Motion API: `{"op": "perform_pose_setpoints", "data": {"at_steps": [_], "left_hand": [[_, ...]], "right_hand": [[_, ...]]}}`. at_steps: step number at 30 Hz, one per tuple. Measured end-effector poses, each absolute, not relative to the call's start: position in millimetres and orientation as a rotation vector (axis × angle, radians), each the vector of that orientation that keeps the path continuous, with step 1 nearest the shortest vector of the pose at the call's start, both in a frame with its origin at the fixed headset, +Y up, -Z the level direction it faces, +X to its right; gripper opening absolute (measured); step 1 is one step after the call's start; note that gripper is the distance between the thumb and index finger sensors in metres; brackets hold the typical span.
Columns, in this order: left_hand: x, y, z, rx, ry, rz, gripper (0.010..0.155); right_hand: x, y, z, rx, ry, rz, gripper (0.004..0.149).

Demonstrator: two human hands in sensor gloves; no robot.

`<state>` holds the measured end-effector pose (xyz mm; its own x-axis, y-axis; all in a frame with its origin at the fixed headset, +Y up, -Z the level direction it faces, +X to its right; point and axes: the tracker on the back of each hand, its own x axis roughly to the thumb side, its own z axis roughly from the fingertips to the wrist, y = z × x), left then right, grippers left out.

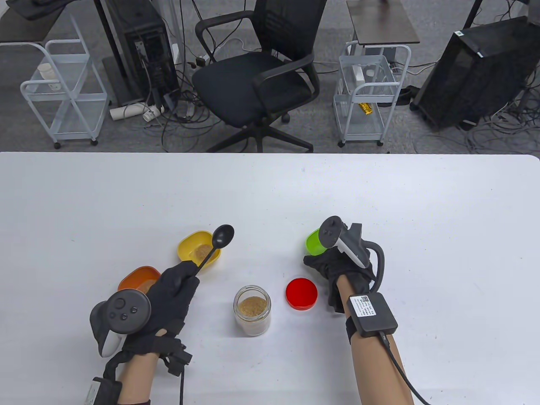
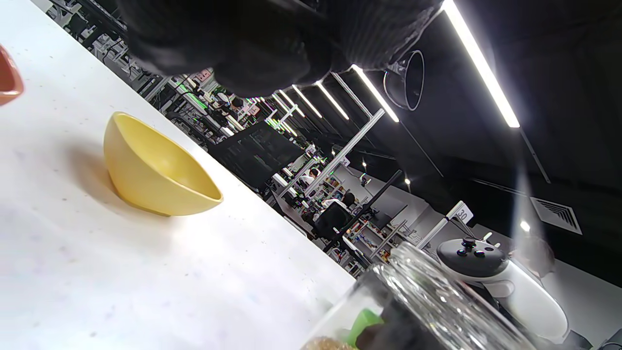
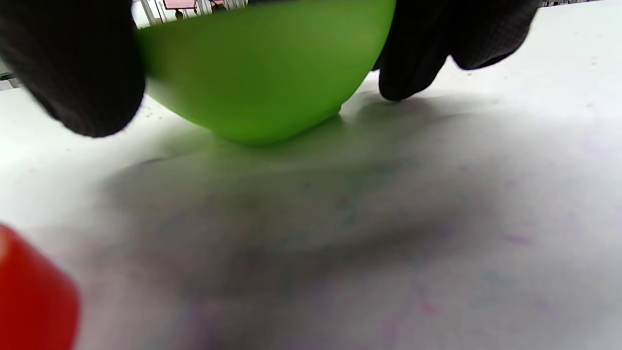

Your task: Scoop brown sugar granules from jar into dishes

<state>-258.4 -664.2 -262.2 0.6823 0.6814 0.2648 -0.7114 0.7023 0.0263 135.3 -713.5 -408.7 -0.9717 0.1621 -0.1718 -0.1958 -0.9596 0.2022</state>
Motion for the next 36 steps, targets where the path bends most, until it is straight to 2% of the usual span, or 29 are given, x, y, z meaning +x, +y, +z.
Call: {"op": "perform_pose_setpoints", "data": {"at_steps": [12, 29, 36], "left_hand": [[-254, -664, -264, 0.12, -0.272, 0.779, 0.05], [-250, -663, -269, 0.099, -0.313, 0.779, 0.049], [-246, -663, -269, 0.073, -0.32, 0.746, 0.047]], "right_hand": [[135, -690, -366, -0.111, 0.214, 2.906, 0.117], [107, -652, -276, 0.088, 0.063, 2.886, 0.116], [93, -645, -250, 0.107, 0.034, 2.881, 0.116]]}}
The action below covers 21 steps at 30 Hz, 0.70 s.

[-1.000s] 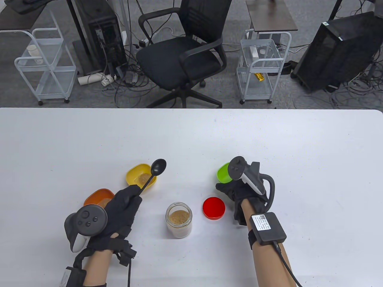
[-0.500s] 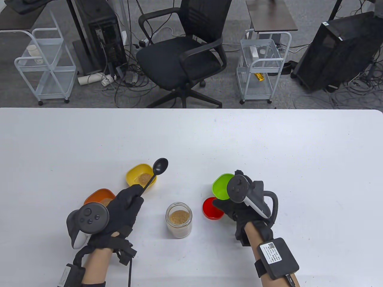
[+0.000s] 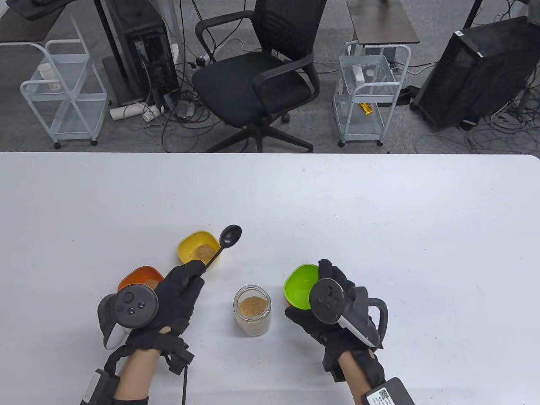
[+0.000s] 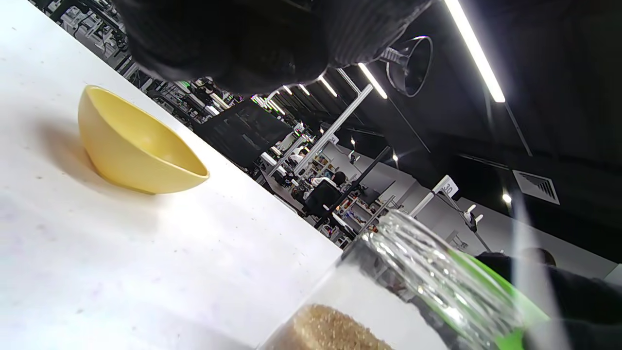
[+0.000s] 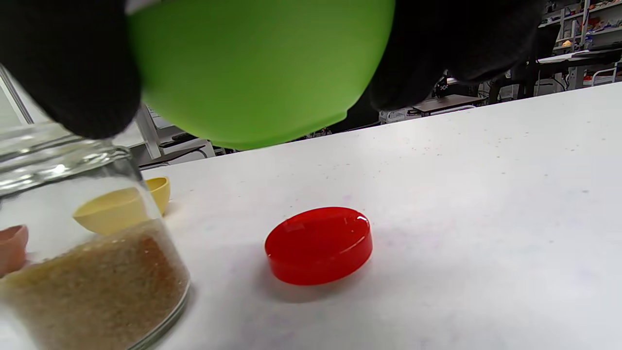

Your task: Scoop brown sugar granules from jar into dishes

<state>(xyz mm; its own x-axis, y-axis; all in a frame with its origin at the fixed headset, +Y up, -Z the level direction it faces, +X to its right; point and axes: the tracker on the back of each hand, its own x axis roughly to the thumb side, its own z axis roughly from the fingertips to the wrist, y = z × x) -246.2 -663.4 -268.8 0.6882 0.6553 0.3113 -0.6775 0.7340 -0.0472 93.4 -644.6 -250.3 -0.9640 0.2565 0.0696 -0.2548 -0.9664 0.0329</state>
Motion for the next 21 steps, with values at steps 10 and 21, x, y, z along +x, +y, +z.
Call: {"op": "perform_pose_setpoints", "data": {"at_steps": [10, 21], "left_hand": [[-244, -661, -265, 0.072, -0.334, 0.737, 0.047], [-243, -655, -269, -0.005, -0.401, 0.689, 0.045]], "right_hand": [[93, -663, -238, 0.087, 0.002, 2.771, 0.116], [106, -669, -239, 0.076, -0.011, 2.72, 0.115]]}}
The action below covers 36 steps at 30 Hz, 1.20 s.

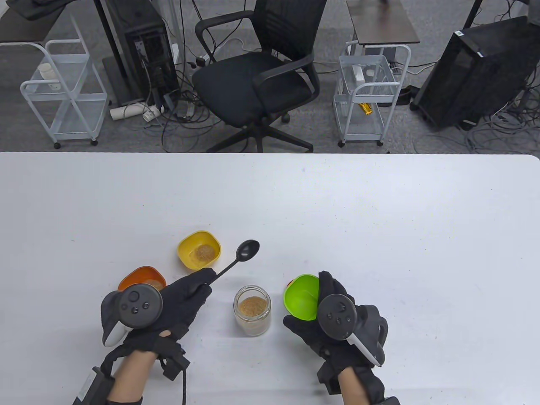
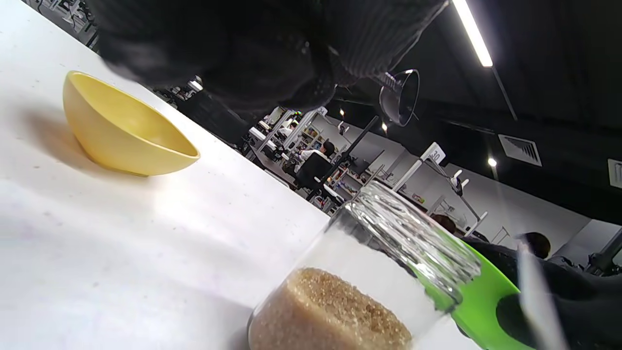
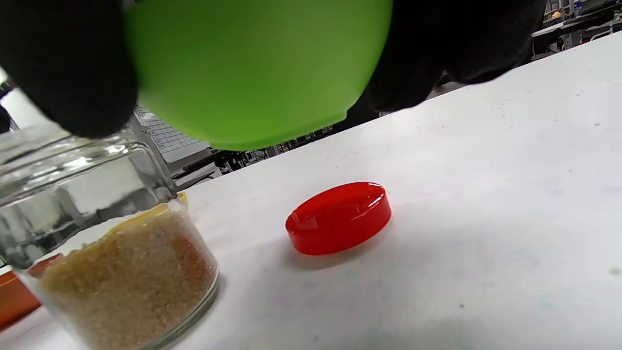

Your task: Scoop brown sugar granules from jar into dishes

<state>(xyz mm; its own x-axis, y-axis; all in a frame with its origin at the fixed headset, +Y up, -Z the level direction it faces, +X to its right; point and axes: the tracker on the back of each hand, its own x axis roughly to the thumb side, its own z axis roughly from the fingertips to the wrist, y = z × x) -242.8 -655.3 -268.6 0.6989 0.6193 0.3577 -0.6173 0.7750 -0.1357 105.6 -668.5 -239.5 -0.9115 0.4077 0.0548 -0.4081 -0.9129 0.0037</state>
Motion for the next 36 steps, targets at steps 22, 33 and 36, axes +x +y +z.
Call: {"op": "perform_pose_setpoints", "data": {"at_steps": [22, 33, 36], "left_hand": [[-223, -587, -266, -0.291, -0.534, 0.146, 0.043], [-176, -565, -263, -0.364, -0.552, -0.176, 0.043], [-163, -565, -262, -0.376, -0.552, -0.241, 0.043]], "right_hand": [[109, -669, -238, 0.069, 0.024, 2.739, 0.114], [110, -669, -237, 0.055, 0.03, 2.747, 0.114], [110, -670, -237, 0.055, 0.035, 2.751, 0.114]]}}
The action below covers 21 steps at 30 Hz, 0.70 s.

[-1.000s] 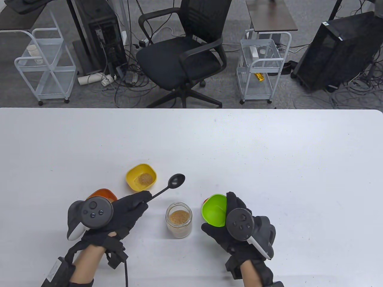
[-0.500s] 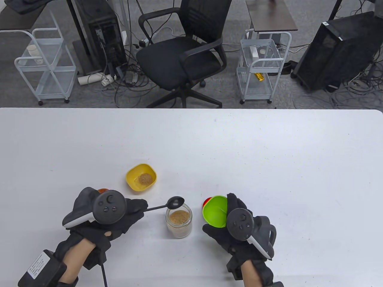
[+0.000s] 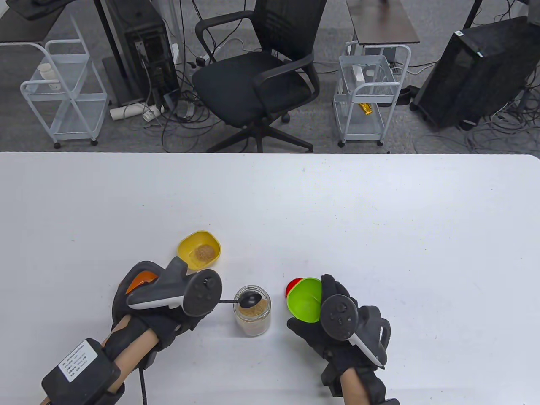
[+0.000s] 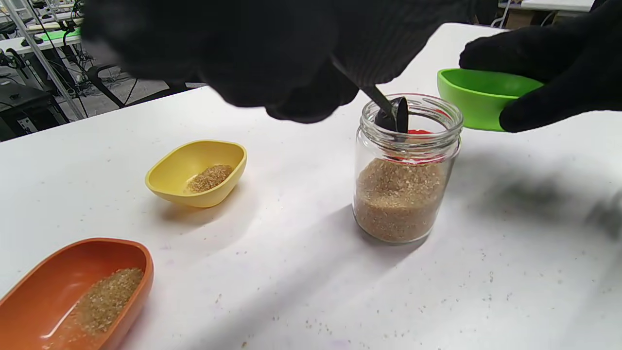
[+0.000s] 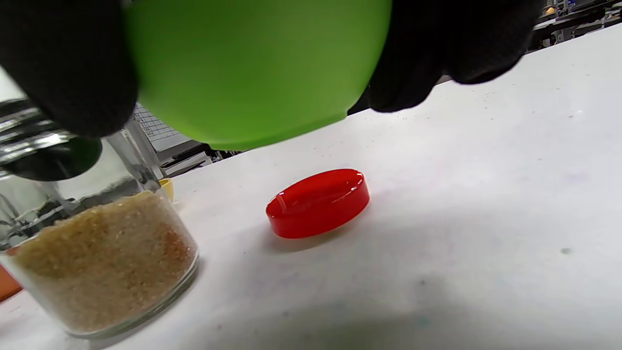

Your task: Scoop brown sugar granules from jar into dishes

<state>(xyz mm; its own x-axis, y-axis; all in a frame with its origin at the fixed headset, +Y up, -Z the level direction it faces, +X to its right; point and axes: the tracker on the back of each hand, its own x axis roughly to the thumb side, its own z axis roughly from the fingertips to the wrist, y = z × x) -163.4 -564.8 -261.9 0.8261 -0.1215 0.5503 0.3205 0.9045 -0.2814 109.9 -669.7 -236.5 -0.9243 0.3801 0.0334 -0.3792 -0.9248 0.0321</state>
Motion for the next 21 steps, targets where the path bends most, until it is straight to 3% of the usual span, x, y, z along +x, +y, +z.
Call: {"op": "perform_pose_setpoints", "data": {"at_steps": [16, 21], "left_hand": [[-113, -576, -269, -0.446, -0.488, -0.451, 0.044], [-117, -574, -277, -0.548, -0.515, -0.315, 0.044]], "right_hand": [[111, -671, -237, 0.054, 0.052, 2.758, 0.114], [111, -672, -236, 0.056, 0.062, 2.759, 0.113]]}}
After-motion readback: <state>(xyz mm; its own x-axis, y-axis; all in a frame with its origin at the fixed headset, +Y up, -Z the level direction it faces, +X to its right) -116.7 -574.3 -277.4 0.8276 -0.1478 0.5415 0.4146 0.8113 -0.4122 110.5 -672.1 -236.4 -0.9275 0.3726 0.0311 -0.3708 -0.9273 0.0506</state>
